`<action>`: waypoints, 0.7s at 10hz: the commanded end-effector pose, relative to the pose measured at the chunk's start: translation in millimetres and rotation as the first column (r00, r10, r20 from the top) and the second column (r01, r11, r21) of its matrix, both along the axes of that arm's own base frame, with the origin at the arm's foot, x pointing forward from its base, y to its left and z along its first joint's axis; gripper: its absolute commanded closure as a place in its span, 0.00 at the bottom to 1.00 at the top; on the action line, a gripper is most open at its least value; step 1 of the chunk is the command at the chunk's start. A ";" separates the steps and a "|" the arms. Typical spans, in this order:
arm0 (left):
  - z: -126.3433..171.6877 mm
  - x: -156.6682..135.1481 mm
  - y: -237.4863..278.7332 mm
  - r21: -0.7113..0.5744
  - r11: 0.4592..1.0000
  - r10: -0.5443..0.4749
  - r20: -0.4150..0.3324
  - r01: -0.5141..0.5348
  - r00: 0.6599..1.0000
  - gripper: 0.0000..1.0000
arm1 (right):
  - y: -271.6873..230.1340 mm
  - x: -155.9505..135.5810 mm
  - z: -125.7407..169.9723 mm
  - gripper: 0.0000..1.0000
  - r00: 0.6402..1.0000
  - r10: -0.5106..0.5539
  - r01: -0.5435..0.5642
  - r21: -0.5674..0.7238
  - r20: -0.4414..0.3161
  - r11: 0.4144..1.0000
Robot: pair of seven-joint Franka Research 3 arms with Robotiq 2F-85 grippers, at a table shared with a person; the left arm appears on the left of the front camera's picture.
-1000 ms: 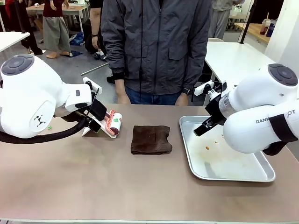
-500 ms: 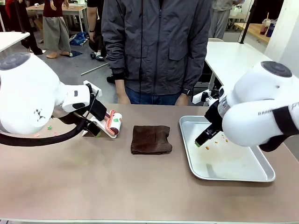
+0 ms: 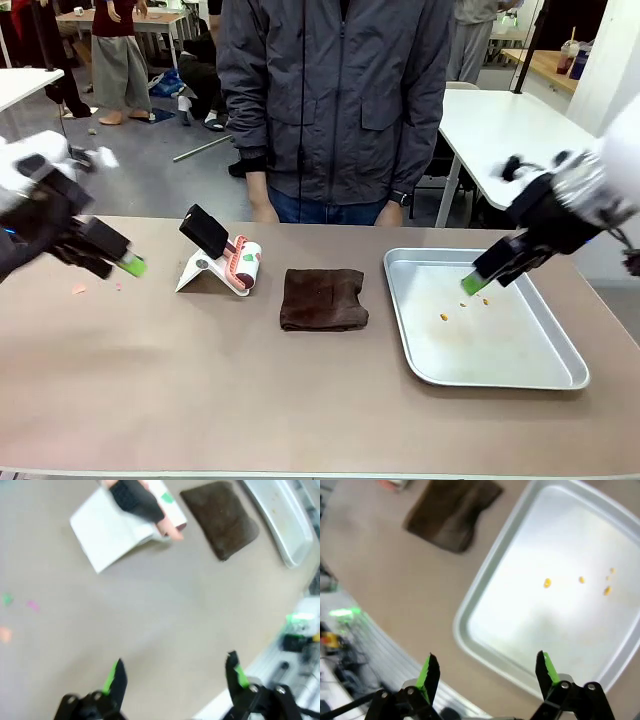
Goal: Clean the surface of the table.
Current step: Hold the Lint Roller with your left hand and the towel with your right hand.
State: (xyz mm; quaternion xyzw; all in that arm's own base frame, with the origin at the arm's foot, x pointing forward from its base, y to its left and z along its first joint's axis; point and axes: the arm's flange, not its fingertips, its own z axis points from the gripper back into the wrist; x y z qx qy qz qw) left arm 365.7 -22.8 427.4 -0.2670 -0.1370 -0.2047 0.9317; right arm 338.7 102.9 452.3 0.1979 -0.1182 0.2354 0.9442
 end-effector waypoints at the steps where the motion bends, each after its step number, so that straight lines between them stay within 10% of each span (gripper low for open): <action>1: 17.9 -7.7 50.2 -0.280 0.953 0.122 -0.009 -0.120 0.992 0.00 | -55.9 -42.9 -4.8 0.00 0.984 -0.170 0.179 0.339 -0.055 0.924; 7: -12.5 -41.4 217.4 -0.721 0.613 0.326 -0.143 -0.324 0.935 0.00 | -221.7 -73.0 -42.1 0.00 0.901 -0.330 0.397 0.844 -0.283 0.361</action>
